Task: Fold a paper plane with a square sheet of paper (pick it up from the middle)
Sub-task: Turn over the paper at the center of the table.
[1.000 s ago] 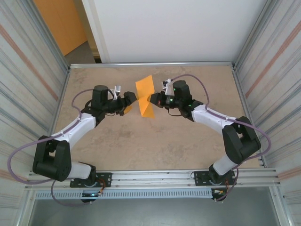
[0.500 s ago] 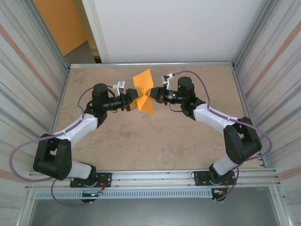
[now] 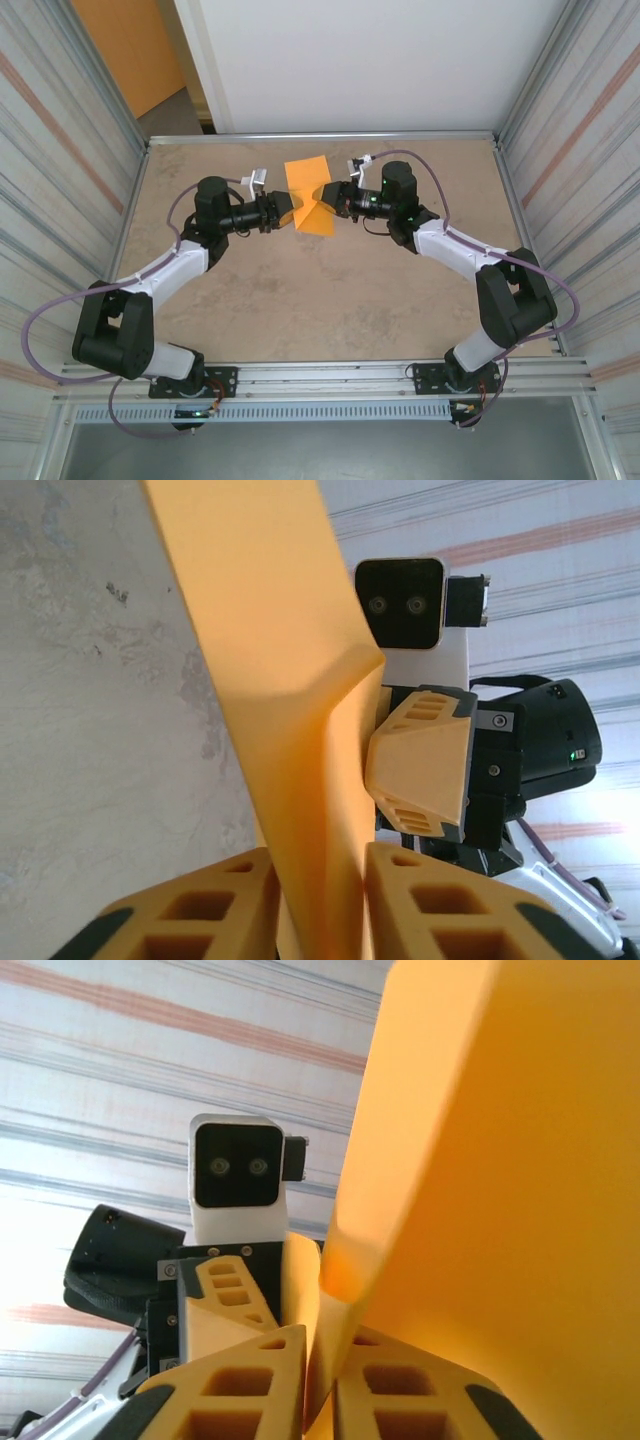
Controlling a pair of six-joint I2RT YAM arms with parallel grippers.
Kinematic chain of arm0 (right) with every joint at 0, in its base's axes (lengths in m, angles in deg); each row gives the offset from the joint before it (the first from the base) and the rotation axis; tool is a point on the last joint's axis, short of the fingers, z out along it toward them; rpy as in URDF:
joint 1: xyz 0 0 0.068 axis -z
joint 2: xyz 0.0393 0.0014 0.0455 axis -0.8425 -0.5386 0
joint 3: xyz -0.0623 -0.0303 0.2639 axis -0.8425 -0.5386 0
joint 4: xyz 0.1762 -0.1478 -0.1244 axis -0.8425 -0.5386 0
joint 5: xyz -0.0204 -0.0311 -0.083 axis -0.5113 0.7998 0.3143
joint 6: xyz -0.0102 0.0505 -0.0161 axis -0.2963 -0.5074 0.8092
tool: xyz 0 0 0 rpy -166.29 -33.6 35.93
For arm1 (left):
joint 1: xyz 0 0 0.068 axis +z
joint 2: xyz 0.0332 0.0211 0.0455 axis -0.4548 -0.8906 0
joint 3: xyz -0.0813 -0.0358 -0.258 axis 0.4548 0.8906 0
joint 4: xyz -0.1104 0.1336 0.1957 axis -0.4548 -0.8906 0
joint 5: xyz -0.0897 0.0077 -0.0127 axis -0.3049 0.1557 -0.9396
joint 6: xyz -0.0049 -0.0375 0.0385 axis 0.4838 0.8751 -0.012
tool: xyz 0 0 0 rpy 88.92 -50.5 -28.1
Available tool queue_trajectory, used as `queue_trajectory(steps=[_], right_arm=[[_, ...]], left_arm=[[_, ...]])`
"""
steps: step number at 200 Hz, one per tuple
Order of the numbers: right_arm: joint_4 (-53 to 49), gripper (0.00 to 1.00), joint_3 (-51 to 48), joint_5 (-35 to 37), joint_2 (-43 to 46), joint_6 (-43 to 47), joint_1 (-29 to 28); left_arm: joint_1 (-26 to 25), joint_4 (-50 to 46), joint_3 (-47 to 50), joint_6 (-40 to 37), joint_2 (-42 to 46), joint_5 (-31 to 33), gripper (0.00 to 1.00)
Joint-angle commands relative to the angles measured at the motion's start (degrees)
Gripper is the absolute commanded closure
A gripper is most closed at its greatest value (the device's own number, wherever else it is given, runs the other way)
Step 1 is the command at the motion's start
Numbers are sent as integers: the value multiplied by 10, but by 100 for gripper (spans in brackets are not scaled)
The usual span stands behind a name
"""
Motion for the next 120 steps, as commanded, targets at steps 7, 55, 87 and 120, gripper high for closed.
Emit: queue_trajectory(steps=[7,55,87,120], right_arm=[[-45,79,3,-2,16,31,5],[-214,62,8,62,47,103,35],[-362,58,16,169,87,167,64],[-457,57,23,259,123,205,88]], left_arm=[[-1,-32,-23,-25,-3,-7,82],[2,-120,-43,-89,-4,12,91],[-9,-373,-122,-244,-5,84,92],[-61,-626,-249,-384,-38,252,92]])
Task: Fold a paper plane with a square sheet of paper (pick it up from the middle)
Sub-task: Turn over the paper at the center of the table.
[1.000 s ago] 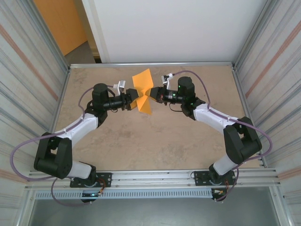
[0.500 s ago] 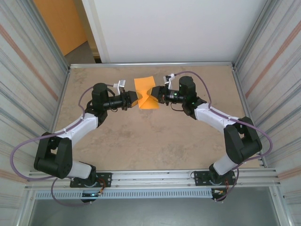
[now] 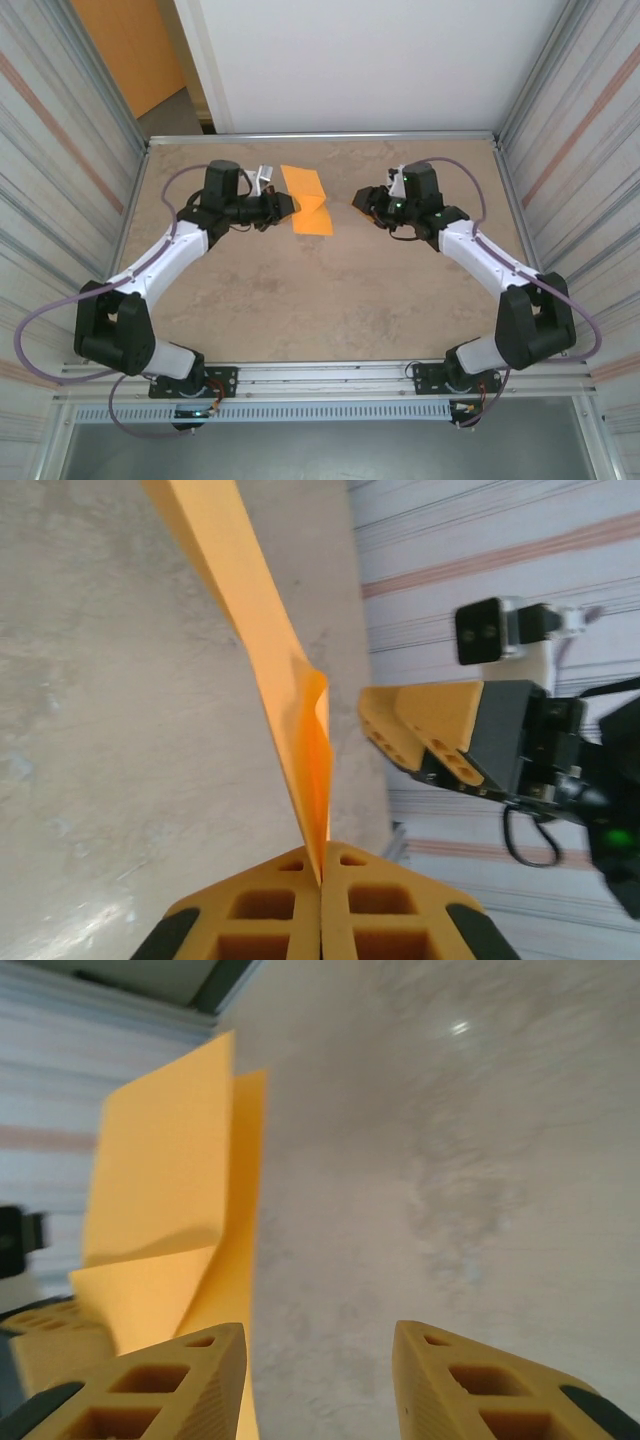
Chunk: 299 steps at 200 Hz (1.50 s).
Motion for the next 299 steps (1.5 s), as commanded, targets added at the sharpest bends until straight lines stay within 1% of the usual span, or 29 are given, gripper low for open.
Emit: queue_trajectory(steps=[1,8,30,54,67,78,86,117,139,156,161,181,206,226,230,248,258,276,299], right_arm=[[-111,57,20,92,32,58,11],[-123,57,20,105,39,63,15],[-154,56,18,142,51,73,22],[-168,57,9,154,57,76,31],[-170,57,1,157,62,75,36],[-171,57,-6,160,66,73,40],[-173,57,-12,161,70,71,45],[-181,57,-35,170,90,62,65],[-190,57,-52,179,108,57,81],[-195,57,-64,180,117,52,94],[-196,57,-67,181,119,51,96],[-201,60,-71,177,122,49,102],[-202,61,-76,169,119,43,104],[-202,61,-79,159,115,40,102],[-204,61,-79,158,114,39,101],[-210,60,-77,156,107,40,91],[-211,58,-73,158,100,41,78],[-214,55,-58,171,77,39,40],[-203,53,-25,190,22,26,-29]], left_arm=[[-37,-240,-88,-155,-22,146,92],[-51,-286,-115,-174,-34,190,92],[-99,-403,-201,-222,-84,368,92],[-153,-501,-285,-241,-157,548,92],[-175,-540,-325,-241,-198,627,93],[-188,-570,-353,-234,-231,676,93],[-197,-581,-369,-231,-250,699,93],[-215,-588,-401,-208,-316,732,93],[-224,-584,-418,-194,-359,737,92],[-233,-571,-425,-185,-378,724,91],[-236,-565,-425,-185,-396,716,90],[-241,-538,-422,-177,-408,652,84],[-244,-470,-383,-174,-393,552,74],[-241,-426,-352,-174,-384,490,66],[-240,-416,-345,-174,-366,478,64],[-230,-371,-305,-173,-334,421,58],[-215,-344,-275,-165,-306,387,56],[-183,-292,-209,-150,-250,336,49],[-127,-232,-120,-132,-175,271,43]])
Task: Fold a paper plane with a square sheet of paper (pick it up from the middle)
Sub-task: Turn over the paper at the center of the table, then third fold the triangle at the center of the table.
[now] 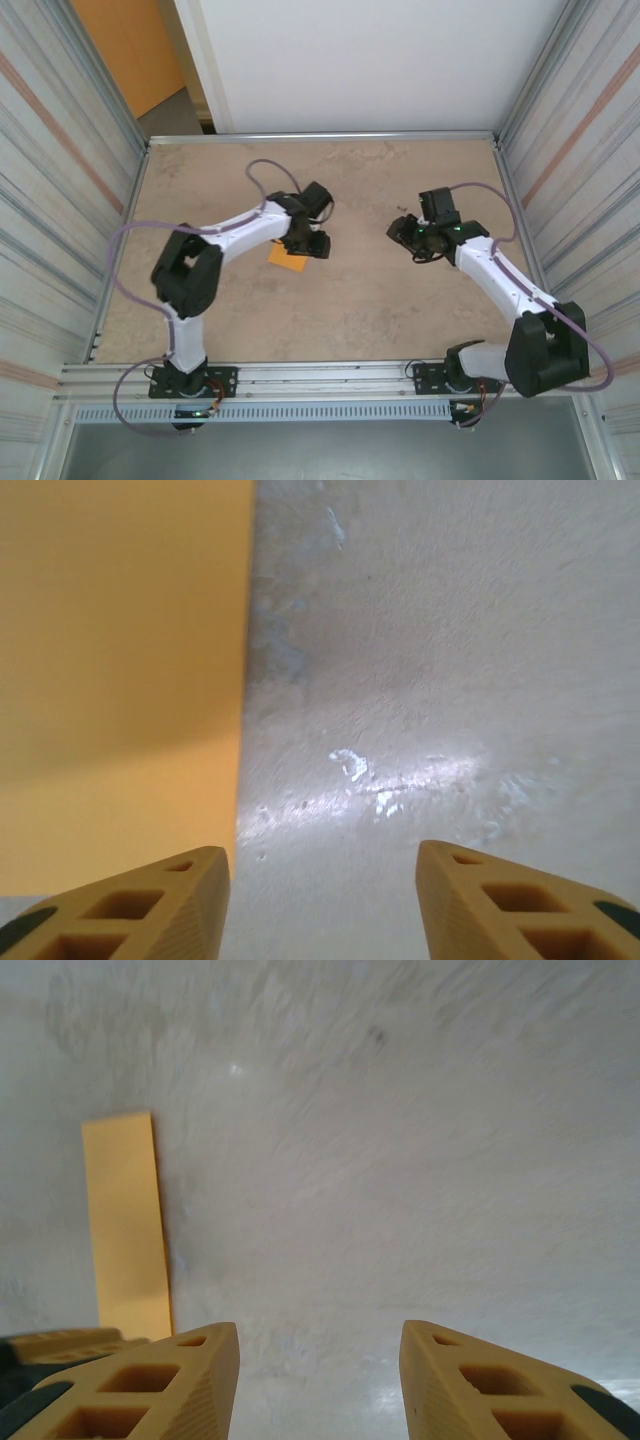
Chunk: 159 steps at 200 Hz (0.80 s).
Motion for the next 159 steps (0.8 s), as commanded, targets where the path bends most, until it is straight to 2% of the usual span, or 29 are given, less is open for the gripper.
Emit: queue_trajectory(steps=[1,17,42,71,107,159], right_arm=[[-2,53,41,20,-49,-21,-59],[17,54,72,31,-101,-33,-109],[53,58,140,35,-194,-41,-182],[73,65,239,19,-316,-42,-237],[103,70,325,-13,-421,-42,-262],[70,70,380,-35,-498,-30,-258]], left_arm=[[55,83,71,30,89,-99,42],[98,109,129,38,138,-128,36],[159,137,211,39,211,-137,23],[224,169,294,33,280,-158,9],[284,197,362,40,340,-186,3],[289,178,342,28,335,-183,1]])
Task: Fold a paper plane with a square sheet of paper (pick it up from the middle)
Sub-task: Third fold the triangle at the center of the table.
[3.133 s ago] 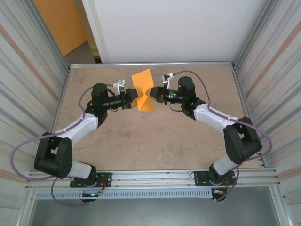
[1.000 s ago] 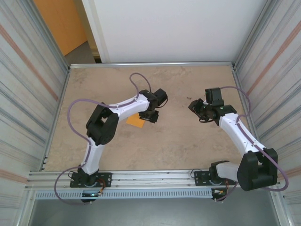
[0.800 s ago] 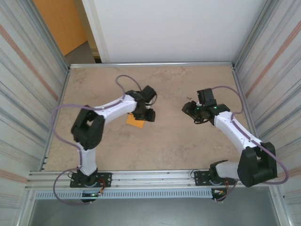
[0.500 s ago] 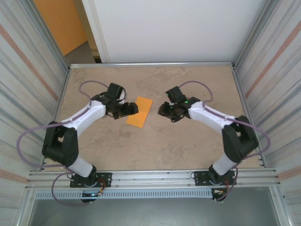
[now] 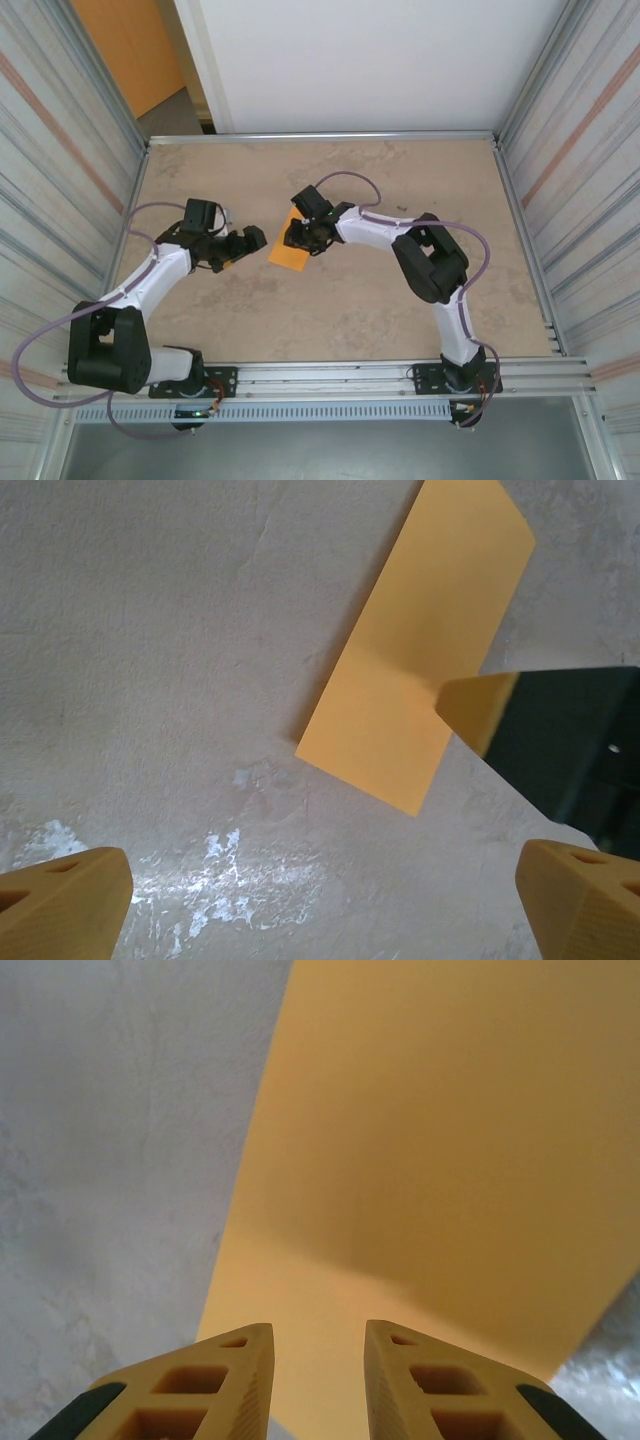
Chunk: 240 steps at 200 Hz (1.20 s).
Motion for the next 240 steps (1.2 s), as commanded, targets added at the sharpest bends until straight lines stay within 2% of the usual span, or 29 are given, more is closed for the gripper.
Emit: queue_trajectory(steps=[1,48,94,121,144,165,190,240], right_arm=[[-29,70,26,-16,-23,2,5],[-41,70,-35,-38,-3,28,15],[-72,71,-146,-56,74,130,34],[-35,70,-188,-90,136,109,65],[11,70,-212,-64,189,57,77],[65,71,-256,-45,221,4,78],[104,73,-291,-60,221,-26,78],[113,76,-305,-63,193,-30,83]], left_arm=[[1,3,-16,-11,5,-13,1],[-4,20,-17,-19,-15,-41,1],[-29,43,-14,-16,-42,-82,1],[-62,77,-16,7,-75,-115,1],[-90,97,-25,35,-105,-137,3],[-119,98,-32,57,-124,-151,7],[-146,103,-32,78,-144,-166,14],[-160,108,-34,94,-194,-188,36]])
